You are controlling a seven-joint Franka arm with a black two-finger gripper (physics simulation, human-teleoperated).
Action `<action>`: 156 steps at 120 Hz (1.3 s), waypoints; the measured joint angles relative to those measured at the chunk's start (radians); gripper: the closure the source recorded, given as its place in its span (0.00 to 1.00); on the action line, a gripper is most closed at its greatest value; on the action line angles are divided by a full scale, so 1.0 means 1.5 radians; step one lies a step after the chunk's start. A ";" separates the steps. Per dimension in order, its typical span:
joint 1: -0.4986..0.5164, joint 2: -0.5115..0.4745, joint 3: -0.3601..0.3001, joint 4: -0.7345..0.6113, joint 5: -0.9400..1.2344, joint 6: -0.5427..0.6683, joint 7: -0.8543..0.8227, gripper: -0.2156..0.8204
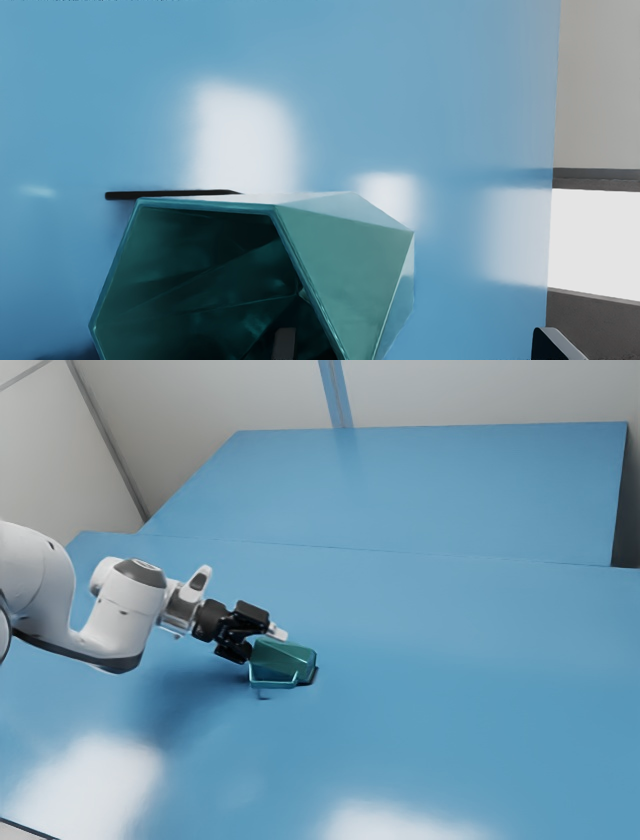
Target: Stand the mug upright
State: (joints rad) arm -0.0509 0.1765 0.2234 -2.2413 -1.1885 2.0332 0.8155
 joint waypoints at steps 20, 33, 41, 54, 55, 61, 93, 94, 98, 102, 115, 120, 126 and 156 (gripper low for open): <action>-0.001 -0.002 -0.008 0.000 -0.017 0.009 0.025 0.59; -0.002 -0.006 -0.009 0.000 -0.021 0.011 0.036 0.75; -0.004 -0.007 -0.009 0.000 -0.022 0.012 0.042 0.82; -0.006 -0.008 -0.009 0.000 -0.022 0.014 0.049 0.89; -0.006 -0.008 -0.009 0.000 -0.022 0.014 0.050 0.89; -0.006 -0.008 -0.009 0.001 -0.022 0.014 0.053 0.91; -0.011 -0.043 -0.027 0.029 0.021 0.029 0.045 0.95; -0.011 -0.045 -0.028 0.033 0.027 0.030 0.043 0.95; -0.012 -0.053 -0.031 0.046 0.052 0.033 0.036 0.95; -0.012 -0.061 -0.034 0.064 0.085 0.036 0.029 0.95; -0.008 -0.067 -0.047 0.140 0.288 0.037 -0.008 0.96; -0.002 -0.063 -0.059 0.163 0.379 0.037 -0.027 0.96; -0.004 -0.056 -0.068 0.176 0.484 0.037 -0.055 0.96; -0.011 0.008 -0.074 0.182 0.758 0.071 -0.224 0.96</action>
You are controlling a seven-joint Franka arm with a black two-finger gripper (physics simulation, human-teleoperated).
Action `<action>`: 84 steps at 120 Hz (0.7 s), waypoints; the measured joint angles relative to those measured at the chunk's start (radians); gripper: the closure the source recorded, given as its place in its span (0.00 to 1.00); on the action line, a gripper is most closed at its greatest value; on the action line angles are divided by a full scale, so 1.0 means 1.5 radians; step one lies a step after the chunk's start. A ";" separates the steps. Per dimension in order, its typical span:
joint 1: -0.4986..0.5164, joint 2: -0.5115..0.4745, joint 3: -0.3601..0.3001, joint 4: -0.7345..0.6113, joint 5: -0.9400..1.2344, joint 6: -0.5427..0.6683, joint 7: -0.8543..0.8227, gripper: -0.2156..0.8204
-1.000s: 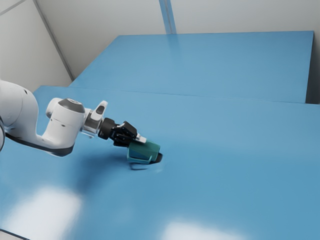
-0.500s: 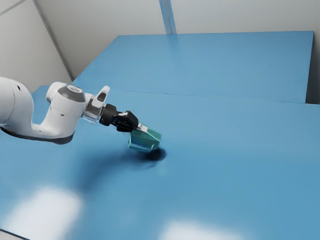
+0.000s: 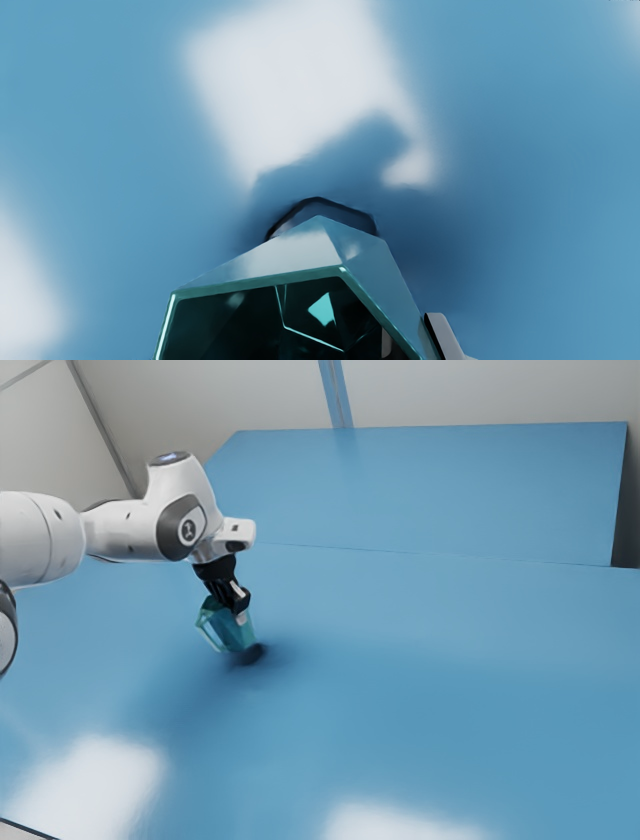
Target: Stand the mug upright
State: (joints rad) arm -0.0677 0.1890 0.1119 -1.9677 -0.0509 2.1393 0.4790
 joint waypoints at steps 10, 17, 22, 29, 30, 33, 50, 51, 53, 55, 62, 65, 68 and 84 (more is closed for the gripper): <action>-0.005 0.007 0.000 -0.005 0.024 0.019 -0.052 0.96; -0.007 0.013 0.000 -0.011 0.033 0.032 -0.085 0.96; -0.008 0.016 -0.001 -0.015 0.037 0.038 -0.108 0.96; -0.008 0.019 -0.001 -0.020 0.040 0.046 -0.136 0.91; -0.008 0.020 -0.001 -0.021 0.040 0.046 -0.139 0.89; -0.009 0.021 -0.001 -0.021 0.040 0.048 -0.150 0.84; -0.009 0.023 -0.001 -0.022 0.040 0.055 -0.201 0.55; -0.009 0.022 -0.001 -0.022 0.040 0.055 -0.204 0.54; -0.009 0.022 -0.001 -0.021 0.040 0.055 -0.209 0.52; -0.009 0.022 -0.001 -0.021 0.040 0.056 -0.214 0.49; -0.009 0.019 -0.001 -0.018 0.040 0.056 -0.230 0.43; -0.009 0.015 -0.001 -0.016 0.040 0.055 -0.236 0.41; -0.009 0.009 -0.001 -0.014 0.040 0.054 -0.242 0.39; -0.012 -0.026 -0.010 0.122 0.040 -0.044 -0.271 0.31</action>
State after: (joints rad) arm -0.0854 0.1507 0.0969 -1.7849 0.0091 2.0740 0.0732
